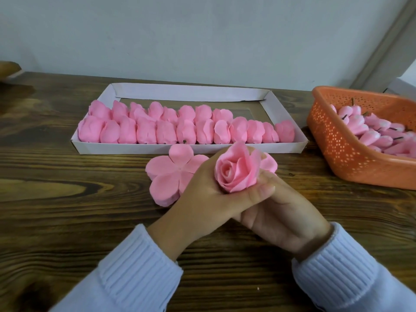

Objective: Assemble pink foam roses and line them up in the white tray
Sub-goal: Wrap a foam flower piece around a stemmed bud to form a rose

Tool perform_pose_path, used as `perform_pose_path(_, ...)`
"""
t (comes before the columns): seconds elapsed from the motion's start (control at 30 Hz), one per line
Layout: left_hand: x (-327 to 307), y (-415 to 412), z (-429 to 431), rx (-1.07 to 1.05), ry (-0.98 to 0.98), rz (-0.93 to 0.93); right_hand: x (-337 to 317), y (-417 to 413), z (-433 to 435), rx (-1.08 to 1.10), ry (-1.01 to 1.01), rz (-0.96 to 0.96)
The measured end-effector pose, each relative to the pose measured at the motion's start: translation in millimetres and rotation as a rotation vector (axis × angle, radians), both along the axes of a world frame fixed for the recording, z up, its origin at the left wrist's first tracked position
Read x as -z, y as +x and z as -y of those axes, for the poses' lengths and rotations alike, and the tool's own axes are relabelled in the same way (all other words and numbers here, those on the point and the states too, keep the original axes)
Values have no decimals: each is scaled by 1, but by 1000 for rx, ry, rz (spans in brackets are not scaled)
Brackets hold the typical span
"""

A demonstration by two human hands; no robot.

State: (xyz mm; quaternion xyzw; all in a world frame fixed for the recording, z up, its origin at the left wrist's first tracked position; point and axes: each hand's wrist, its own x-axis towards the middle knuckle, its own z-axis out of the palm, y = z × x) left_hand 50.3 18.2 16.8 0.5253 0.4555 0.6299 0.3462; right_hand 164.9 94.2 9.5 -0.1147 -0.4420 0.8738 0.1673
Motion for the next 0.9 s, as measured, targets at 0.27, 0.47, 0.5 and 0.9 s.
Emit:
perform_pose_path(0.27, -5, 1, 3, 84, 35, 5, 1, -3, 2, -90, -15, 49)
perform_pose_path(0.47, -4, 1, 5, 126, -19, 43, -2, -2, 3, -68, -10, 94)
perform_pose_path(0.5, -3, 1, 5, 139, -29, 53, -3, -2, 3, -72, -12, 96)
perform_pose_path(0.9, -1, -1, 3, -74, 21, 16, 1, -2, 1, -119, -31, 74)
